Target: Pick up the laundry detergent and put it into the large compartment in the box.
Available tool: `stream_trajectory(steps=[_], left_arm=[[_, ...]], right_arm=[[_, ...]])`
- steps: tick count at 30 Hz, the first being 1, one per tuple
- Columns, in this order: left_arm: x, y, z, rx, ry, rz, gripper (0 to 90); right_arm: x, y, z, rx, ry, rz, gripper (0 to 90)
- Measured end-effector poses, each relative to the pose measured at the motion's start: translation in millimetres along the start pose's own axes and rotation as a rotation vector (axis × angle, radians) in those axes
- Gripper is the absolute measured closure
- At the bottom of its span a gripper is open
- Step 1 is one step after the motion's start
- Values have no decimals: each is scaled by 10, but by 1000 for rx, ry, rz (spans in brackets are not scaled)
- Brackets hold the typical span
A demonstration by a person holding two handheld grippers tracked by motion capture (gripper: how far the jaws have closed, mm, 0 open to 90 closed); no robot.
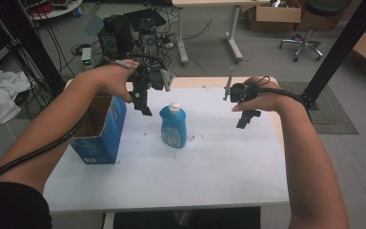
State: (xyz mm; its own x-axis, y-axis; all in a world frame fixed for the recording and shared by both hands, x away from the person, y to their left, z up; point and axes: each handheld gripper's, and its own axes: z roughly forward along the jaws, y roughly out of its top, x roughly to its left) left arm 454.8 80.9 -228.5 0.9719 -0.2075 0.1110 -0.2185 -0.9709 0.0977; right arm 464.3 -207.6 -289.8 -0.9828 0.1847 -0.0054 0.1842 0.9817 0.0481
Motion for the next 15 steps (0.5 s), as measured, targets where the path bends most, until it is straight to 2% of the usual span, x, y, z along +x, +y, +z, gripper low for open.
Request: stream_trajectory(steps=[4,6,8,11,14,15], left_arm=[[1,50,-43,-10,-10,38,1],[-2,82,-52,-15,-19,73,1],[1,114,-50,-9,-22,88,1],[2,188,-18,-5,-39,131,1],[0,233,3,-3,-49,146,1],[-8,268,15,1,-53,166,1]], right_arm=[[31,-50,-13,-13,-3,10,167],[46,-74,-6,-25,-2,19,167],[55,-105,23,-18,1,24,168],[42,-122,36,-14,4,26,168],[12,-114,32,-19,4,24,167],[5,-109,35,-23,5,22,167]])
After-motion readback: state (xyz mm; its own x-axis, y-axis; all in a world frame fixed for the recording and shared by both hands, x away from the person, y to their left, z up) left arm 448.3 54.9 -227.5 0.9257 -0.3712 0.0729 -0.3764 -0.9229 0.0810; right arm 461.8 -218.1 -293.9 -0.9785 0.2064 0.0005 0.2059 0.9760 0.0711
